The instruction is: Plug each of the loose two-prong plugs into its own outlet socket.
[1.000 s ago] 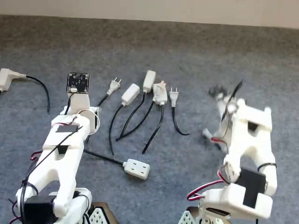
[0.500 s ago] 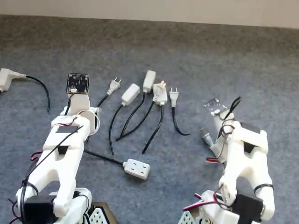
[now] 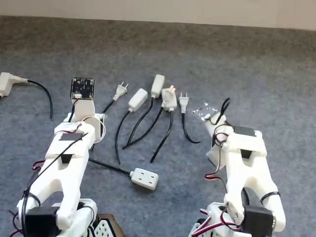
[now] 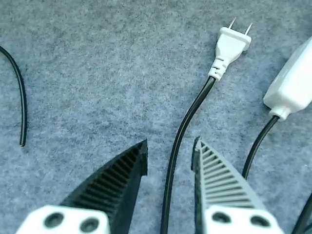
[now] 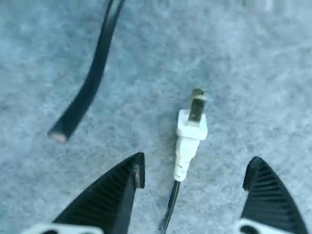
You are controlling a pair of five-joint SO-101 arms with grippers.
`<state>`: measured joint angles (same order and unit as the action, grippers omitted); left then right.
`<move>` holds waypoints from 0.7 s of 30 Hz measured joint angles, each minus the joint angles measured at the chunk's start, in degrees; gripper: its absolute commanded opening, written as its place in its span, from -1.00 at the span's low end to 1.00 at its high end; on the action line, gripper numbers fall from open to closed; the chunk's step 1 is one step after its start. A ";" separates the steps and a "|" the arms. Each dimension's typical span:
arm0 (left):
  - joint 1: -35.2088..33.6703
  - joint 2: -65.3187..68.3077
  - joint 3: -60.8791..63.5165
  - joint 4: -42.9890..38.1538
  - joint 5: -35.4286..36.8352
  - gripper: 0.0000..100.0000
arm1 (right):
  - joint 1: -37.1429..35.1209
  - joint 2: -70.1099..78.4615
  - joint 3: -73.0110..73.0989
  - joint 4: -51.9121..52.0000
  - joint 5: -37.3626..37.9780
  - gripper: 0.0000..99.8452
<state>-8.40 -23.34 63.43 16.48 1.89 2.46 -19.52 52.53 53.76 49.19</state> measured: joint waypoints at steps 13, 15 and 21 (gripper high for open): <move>0.00 0.00 0.00 0.00 0.00 -0.67 | 0.79 8.88 -1.76 -1.76 4.40 -0.67; 0.00 0.00 0.00 0.00 0.00 -0.67 | 1.49 11.87 -3.60 -1.76 4.57 -0.67; 0.00 0.00 0.00 0.00 0.00 -0.67 | 3.25 16.79 -7.91 -1.58 4.66 -0.73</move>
<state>-8.40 -23.34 63.43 16.48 1.89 5.71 -2.73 44.62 52.18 53.85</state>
